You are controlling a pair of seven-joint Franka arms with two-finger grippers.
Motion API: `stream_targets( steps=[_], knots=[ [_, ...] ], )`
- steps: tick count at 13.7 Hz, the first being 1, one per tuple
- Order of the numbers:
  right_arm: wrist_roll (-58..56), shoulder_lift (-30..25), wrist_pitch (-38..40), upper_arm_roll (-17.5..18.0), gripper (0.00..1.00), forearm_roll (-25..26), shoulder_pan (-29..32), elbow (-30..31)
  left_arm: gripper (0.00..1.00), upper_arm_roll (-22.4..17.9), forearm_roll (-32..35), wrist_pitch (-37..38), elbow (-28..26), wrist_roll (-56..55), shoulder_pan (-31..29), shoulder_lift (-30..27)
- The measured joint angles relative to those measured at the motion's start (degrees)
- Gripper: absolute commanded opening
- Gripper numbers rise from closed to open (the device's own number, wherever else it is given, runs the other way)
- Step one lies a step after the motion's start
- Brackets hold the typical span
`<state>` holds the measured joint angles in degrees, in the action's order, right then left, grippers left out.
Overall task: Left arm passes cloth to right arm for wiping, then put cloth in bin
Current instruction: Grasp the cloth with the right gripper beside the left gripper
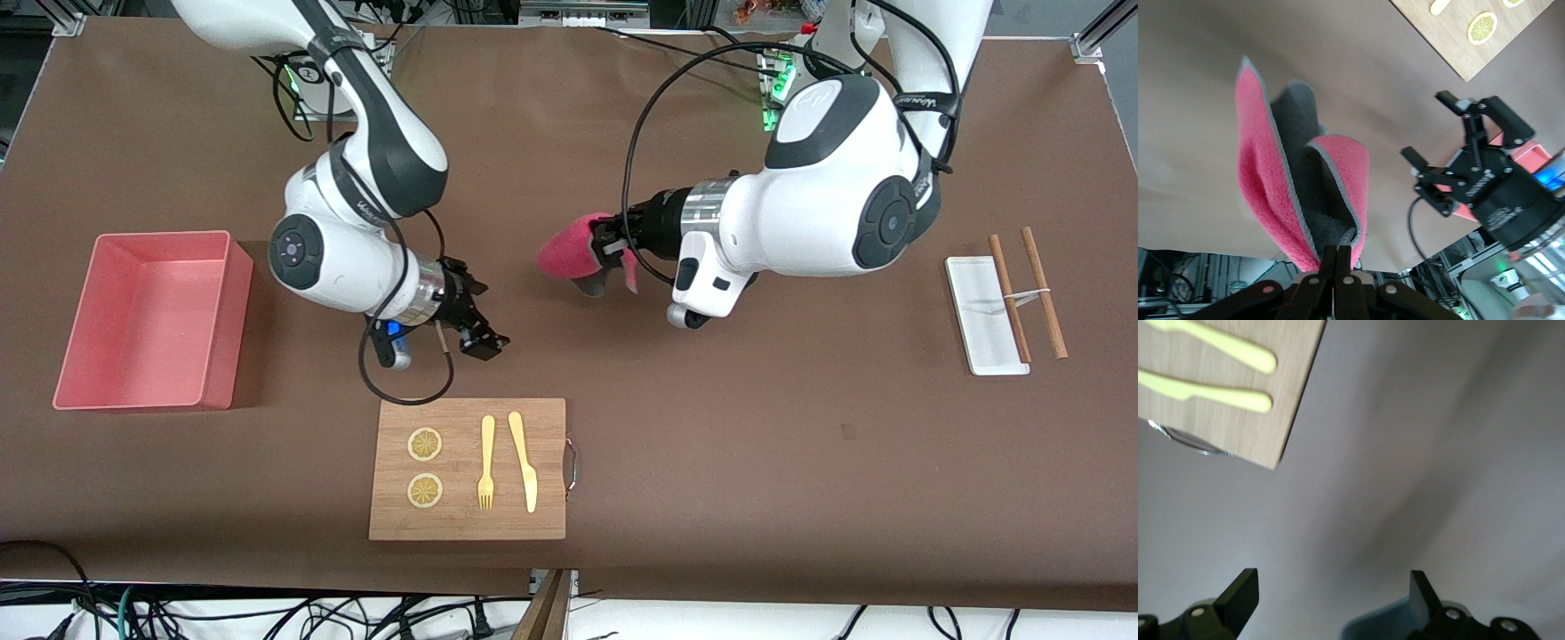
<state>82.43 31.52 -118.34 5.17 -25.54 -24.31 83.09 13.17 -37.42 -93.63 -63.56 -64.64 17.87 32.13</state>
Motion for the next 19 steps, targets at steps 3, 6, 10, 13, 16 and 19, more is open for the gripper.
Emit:
stream_targets(
  steps=[3, 6, 10, 13, 16, 19],
  knots=[
    [0.17, 0.85, -0.19, -0.01, 1.00, -2.76, -0.92, 0.00, 0.00, 0.00, 0.00, -1.65, 0.00, -1.81, 0.77, 0.19],
    [0.32, 1.17, 0.79, 0.00, 1.00, -3.00, -2.00, 0.02, 0.00, -0.12, 0.00, -2.22, 0.00, -2.27, 0.79, 0.22],
    [0.34, 1.26, 4.50, -0.04, 1.00, -3.59, -2.21, 0.04, 0.00, -0.17, 0.00, -2.41, 0.00, -2.33, 0.79, 0.30],
    [0.34, 1.92, 6.73, -0.05, 1.00, -6.58, -2.25, 0.09, 0.00, -0.17, 0.00, -2.48, 0.00, -2.34, 0.79, 0.34],
    [0.32, 3.13, 9.69, -0.05, 0.44, -10.29, -2.37, 0.11, 0.00, -0.31, 0.00, -2.55, 0.01, -2.35, 0.77, 0.35],
    [0.29, 3.85, 11.15, -0.05, 0.00, -12.70, -2.43, 0.11, 0.00, -0.48, 0.00, -2.59, 0.02, -2.36, 0.67, 0.35]
  ],
)
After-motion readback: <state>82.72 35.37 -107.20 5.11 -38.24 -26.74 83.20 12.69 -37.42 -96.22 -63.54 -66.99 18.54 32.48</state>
